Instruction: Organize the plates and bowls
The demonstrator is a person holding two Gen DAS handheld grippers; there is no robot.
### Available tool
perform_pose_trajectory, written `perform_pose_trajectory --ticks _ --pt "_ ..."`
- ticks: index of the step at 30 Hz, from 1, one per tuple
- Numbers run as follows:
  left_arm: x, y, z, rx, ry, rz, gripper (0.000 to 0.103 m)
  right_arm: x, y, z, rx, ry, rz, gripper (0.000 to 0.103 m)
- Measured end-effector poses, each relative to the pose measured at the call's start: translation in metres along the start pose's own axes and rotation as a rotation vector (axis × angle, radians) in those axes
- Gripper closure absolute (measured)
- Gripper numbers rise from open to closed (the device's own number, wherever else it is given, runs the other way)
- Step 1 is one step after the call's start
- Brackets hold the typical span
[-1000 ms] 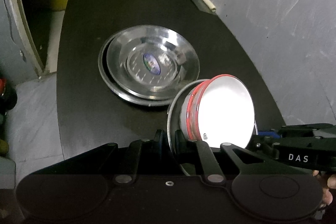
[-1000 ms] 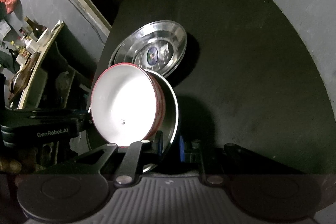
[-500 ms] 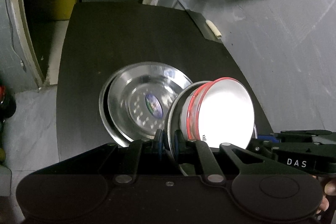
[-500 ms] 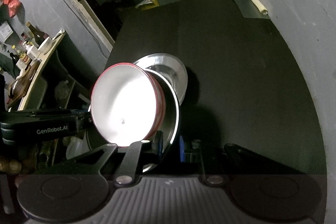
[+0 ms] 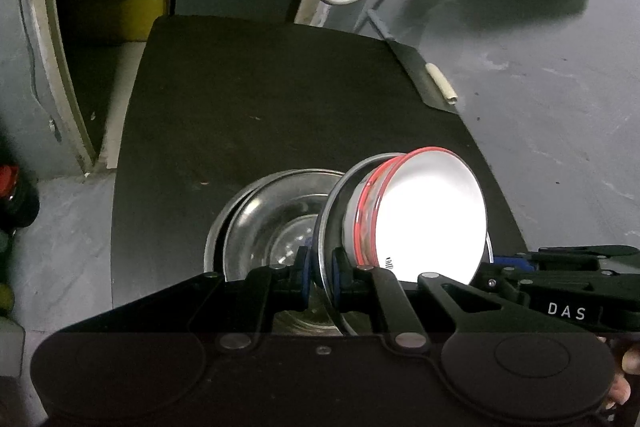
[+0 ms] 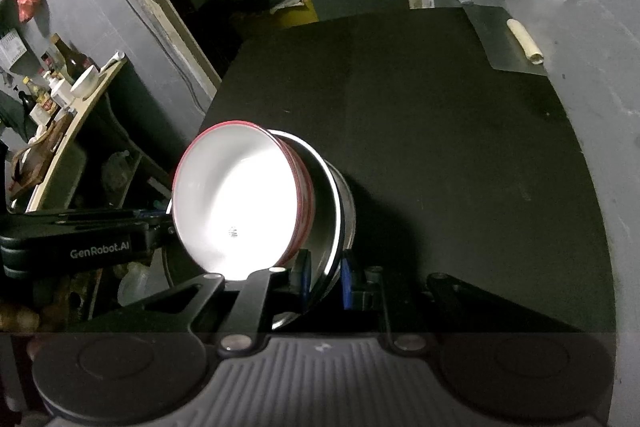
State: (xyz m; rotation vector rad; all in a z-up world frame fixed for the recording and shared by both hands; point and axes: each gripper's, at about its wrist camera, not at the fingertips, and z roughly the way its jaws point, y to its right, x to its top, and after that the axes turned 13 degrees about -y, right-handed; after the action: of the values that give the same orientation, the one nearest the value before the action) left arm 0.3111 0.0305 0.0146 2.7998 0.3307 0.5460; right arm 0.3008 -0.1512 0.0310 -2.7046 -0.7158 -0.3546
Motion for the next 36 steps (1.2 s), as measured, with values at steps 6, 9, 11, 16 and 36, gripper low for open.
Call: perform_pose_trajectory --ticks 6,9,11,16,36 --pt "0.006 -0.01 0.016 0.01 -0.023 -0.033 0.095 0.012 0.002 0.015 -0.001 -0.023 -0.012 0.086" --pt "0.006 -0.014 0.022 0.014 -0.037 -0.051 0.095 0.016 0.002 0.021 0.0 -0.034 -0.018 0.086" --pt "0.005 -0.018 0.023 0.018 -0.043 -0.059 0.095 0.017 0.001 0.025 0.003 -0.044 -0.022 0.086" --pt "0.005 -0.022 0.027 0.03 -0.054 -0.076 0.095 0.02 -0.001 0.033 0.013 -0.063 -0.024 0.086" --pt "0.005 -0.028 0.032 0.07 -0.065 -0.103 0.094 0.029 -0.003 0.047 0.053 -0.089 -0.025 0.086"
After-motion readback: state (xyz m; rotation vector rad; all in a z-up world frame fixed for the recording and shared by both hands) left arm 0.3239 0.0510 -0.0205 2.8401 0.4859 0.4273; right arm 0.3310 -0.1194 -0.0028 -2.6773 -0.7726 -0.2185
